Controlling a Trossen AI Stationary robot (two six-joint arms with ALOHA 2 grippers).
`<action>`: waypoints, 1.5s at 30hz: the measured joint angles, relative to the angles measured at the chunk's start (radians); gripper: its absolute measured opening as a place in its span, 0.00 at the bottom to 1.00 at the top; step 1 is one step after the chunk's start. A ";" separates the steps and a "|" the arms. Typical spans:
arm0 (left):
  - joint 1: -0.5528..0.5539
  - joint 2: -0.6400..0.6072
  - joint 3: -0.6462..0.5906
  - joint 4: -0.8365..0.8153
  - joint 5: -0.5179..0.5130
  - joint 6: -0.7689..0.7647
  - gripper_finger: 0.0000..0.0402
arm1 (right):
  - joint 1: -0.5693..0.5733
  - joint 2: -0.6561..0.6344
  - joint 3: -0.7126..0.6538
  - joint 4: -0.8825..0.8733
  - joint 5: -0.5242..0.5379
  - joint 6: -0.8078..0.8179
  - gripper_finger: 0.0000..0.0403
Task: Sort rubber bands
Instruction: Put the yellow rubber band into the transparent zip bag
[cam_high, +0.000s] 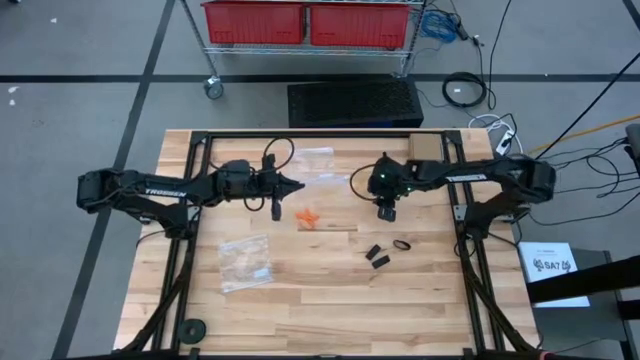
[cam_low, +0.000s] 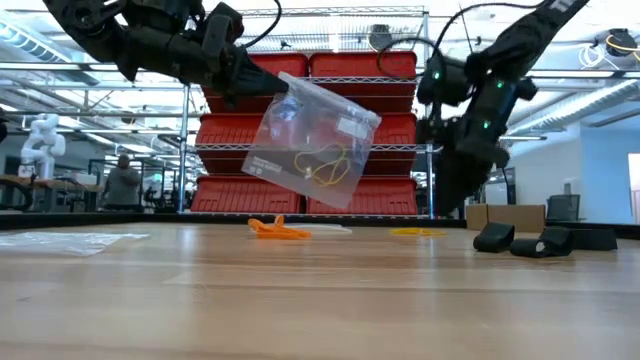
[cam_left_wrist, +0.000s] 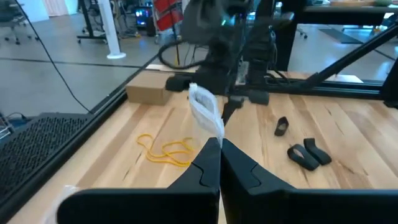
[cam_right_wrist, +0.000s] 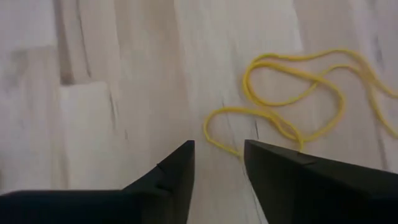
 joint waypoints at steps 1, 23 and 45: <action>0.000 0.000 0.000 0.002 0.000 0.000 0.00 | -0.002 0.021 0.000 0.012 0.001 -0.015 0.36; -0.001 0.000 0.000 -0.006 0.002 0.004 0.00 | -0.103 0.193 0.038 0.126 0.021 -0.214 0.36; -0.002 0.000 0.000 -0.023 0.001 0.002 0.00 | 0.053 -0.017 0.071 -0.103 -0.058 -0.067 0.00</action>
